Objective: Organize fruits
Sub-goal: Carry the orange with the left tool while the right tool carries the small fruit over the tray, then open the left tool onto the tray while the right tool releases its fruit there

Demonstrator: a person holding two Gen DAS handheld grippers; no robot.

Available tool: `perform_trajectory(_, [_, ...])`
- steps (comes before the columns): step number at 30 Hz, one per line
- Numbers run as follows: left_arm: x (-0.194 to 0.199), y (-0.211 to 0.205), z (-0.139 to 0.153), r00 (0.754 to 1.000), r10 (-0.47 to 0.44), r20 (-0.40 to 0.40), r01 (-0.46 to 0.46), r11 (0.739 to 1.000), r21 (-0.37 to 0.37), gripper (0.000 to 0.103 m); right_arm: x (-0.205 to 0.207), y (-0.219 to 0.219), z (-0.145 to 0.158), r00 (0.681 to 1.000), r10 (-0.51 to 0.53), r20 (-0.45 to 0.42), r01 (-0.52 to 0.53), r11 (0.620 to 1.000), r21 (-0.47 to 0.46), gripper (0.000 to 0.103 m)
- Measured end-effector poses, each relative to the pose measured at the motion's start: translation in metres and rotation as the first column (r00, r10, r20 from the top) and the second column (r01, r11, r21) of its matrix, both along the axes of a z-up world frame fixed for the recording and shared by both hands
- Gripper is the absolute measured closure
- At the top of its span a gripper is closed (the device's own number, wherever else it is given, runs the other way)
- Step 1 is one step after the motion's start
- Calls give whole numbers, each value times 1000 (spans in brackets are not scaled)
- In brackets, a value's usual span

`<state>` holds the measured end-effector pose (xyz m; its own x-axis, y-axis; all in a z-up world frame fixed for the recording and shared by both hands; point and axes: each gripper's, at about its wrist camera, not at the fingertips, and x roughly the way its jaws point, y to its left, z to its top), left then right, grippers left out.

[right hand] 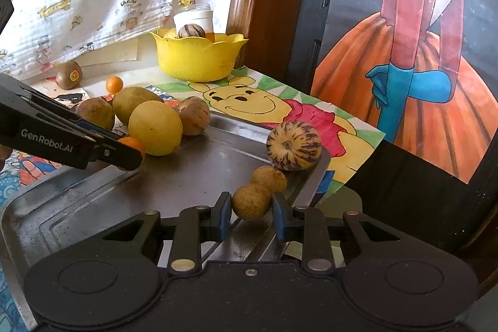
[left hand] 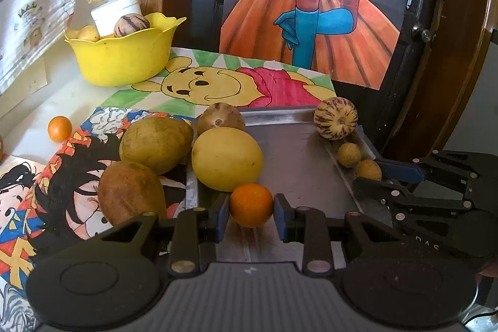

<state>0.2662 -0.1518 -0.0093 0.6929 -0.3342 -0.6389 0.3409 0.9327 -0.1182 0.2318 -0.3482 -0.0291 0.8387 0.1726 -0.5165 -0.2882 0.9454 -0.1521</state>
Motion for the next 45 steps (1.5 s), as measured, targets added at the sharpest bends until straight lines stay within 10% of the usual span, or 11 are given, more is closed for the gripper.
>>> perform_trajectory(28, [0,6,0,999,35,-22,-35,999,-4,66,-1,5,0,1000,-8,10,9,1000,-27,69])
perform_trajectory(36, [-19,11,15,999,49,-4,-49,998,-25,53,-24,1,17,999,-26,28,27,1000,-7,56])
perform_trajectory(45, [-58,28,37,991,116,61,-111,992,-66,9,-66,-1,41,997,-45,59,42,998,47,27])
